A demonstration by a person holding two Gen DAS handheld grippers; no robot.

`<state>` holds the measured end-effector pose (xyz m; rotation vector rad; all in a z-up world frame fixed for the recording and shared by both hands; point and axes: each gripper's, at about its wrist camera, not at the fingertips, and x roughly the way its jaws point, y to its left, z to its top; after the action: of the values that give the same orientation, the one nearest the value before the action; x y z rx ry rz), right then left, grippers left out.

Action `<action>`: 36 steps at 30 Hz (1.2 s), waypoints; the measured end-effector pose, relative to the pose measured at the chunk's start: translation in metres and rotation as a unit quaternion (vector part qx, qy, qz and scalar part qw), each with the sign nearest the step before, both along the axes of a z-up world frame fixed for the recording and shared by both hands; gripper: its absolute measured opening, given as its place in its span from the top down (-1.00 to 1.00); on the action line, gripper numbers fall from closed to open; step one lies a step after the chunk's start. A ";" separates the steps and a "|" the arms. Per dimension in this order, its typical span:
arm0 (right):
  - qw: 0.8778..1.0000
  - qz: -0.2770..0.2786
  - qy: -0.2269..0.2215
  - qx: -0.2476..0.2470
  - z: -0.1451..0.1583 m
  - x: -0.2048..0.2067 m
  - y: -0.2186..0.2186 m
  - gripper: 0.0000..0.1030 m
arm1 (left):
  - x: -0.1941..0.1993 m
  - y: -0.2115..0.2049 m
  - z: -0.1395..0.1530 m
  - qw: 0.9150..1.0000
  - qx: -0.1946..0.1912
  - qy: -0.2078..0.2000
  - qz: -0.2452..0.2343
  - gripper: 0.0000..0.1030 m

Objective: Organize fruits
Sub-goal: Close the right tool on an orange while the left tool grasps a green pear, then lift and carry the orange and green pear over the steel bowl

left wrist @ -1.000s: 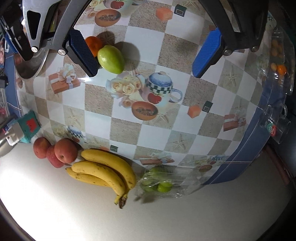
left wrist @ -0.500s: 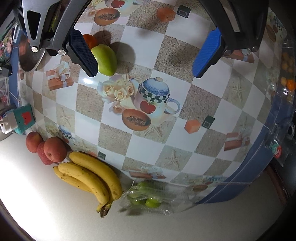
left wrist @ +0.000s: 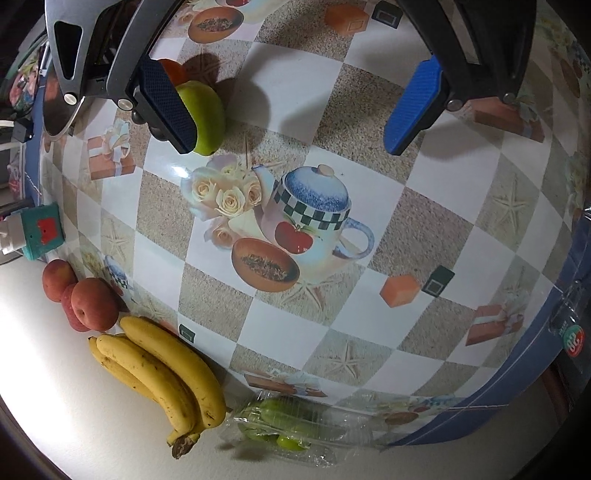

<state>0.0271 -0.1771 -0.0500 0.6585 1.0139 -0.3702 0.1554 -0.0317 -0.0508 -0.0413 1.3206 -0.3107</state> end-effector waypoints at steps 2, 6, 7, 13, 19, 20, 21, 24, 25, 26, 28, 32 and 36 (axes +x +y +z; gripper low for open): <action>1.000 -0.001 -0.001 0.010 -0.004 0.000 0.000 -0.57 | 0.000 0.001 0.000 1.000 -0.008 0.001 -0.001 -0.98; 1.000 0.001 -0.001 0.028 -0.011 0.001 0.001 -0.30 | -0.001 -0.002 0.001 1.000 -0.009 -0.002 -0.004 -0.98; 1.000 0.002 -0.003 0.031 -0.011 0.001 0.002 -0.30 | -0.002 -0.003 0.001 1.000 -0.012 0.000 -0.006 -0.98; 0.999 0.007 -0.017 0.042 -0.009 0.002 0.004 -0.12 | -0.005 -0.011 0.000 1.000 -0.022 0.005 -0.015 -0.96; 0.998 0.009 -0.024 0.051 -0.008 0.002 0.005 0.12 | -0.009 -0.021 -0.004 0.998 -0.049 0.025 -0.029 -0.81; 0.998 0.009 -0.025 0.052 -0.008 0.002 0.005 0.14 | -0.010 -0.023 -0.005 0.998 -0.053 0.029 -0.031 -0.75; 0.998 0.009 -0.023 0.052 -0.008 0.002 0.005 0.21 | -0.010 -0.024 -0.005 0.997 -0.057 0.031 -0.033 -0.72; 0.998 0.011 -0.026 0.059 -0.008 0.001 0.006 0.27 | -0.013 -0.032 -0.009 0.996 -0.065 0.041 -0.039 -0.50; 0.998 0.012 -0.028 0.062 -0.008 0.000 0.006 0.28 | -0.014 -0.034 -0.011 0.996 -0.067 0.045 -0.041 -0.42; 0.998 0.013 -0.028 0.062 -0.008 0.000 0.006 0.28 | -0.015 -0.035 -0.012 0.996 -0.068 0.047 -0.043 -0.36; 0.997 0.012 -0.028 0.064 -0.008 0.000 0.007 0.28 | -0.016 -0.038 -0.015 0.994 -0.078 0.057 -0.047 -0.23; 0.997 0.011 -0.028 0.069 -0.008 -0.002 0.006 0.28 | -0.020 -0.040 -0.017 0.991 -0.103 0.072 -0.050 0.14; 0.997 0.008 -0.030 0.074 -0.008 -0.003 0.006 0.28 | -0.021 -0.041 -0.016 0.991 -0.102 0.069 -0.050 0.14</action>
<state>0.0244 -0.1712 -0.0582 0.7900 0.9947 -0.2602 0.1343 -0.0729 -0.0670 -0.1727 1.4269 -0.5354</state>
